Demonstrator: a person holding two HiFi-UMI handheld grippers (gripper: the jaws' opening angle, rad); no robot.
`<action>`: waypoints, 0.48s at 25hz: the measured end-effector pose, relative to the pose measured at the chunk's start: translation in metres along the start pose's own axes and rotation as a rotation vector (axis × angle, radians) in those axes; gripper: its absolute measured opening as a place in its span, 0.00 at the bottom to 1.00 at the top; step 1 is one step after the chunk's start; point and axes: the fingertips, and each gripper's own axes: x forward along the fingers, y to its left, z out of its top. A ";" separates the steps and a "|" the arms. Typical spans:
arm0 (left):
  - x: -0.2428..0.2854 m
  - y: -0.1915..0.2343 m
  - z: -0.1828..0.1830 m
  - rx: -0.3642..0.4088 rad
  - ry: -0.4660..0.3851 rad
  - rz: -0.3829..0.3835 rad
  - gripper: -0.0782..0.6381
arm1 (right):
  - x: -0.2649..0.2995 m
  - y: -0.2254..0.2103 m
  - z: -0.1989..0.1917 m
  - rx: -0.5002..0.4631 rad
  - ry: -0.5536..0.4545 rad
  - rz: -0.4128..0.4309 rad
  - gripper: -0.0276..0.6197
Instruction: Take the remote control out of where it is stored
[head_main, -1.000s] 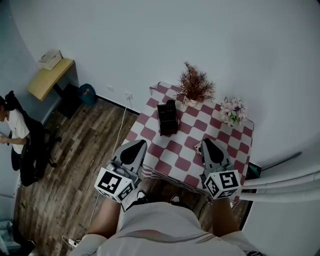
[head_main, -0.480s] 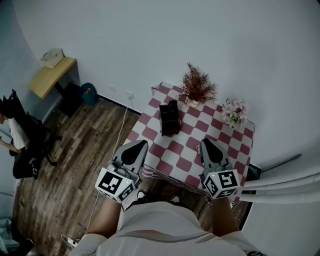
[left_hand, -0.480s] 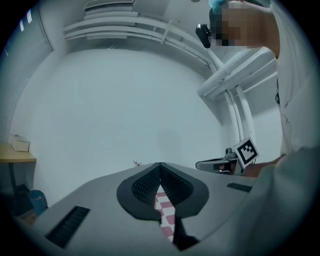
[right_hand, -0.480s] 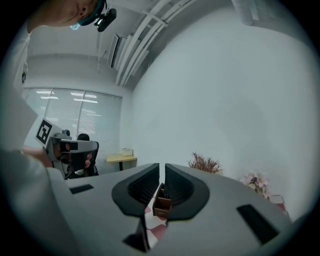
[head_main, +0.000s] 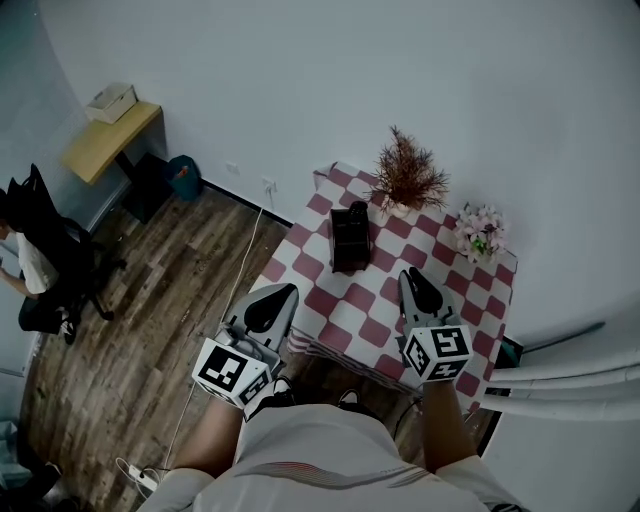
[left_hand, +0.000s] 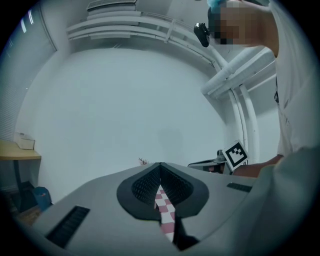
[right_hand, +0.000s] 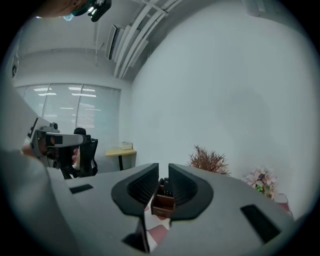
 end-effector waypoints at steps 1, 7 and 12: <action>-0.002 0.003 -0.002 -0.004 0.004 0.005 0.12 | 0.011 -0.002 -0.004 -0.002 0.006 -0.012 0.12; -0.019 0.027 -0.017 -0.009 0.034 0.043 0.12 | 0.084 -0.004 -0.040 0.032 0.071 -0.051 0.25; -0.030 0.051 -0.029 -0.020 0.058 0.071 0.12 | 0.144 -0.007 -0.073 0.071 0.146 -0.087 0.31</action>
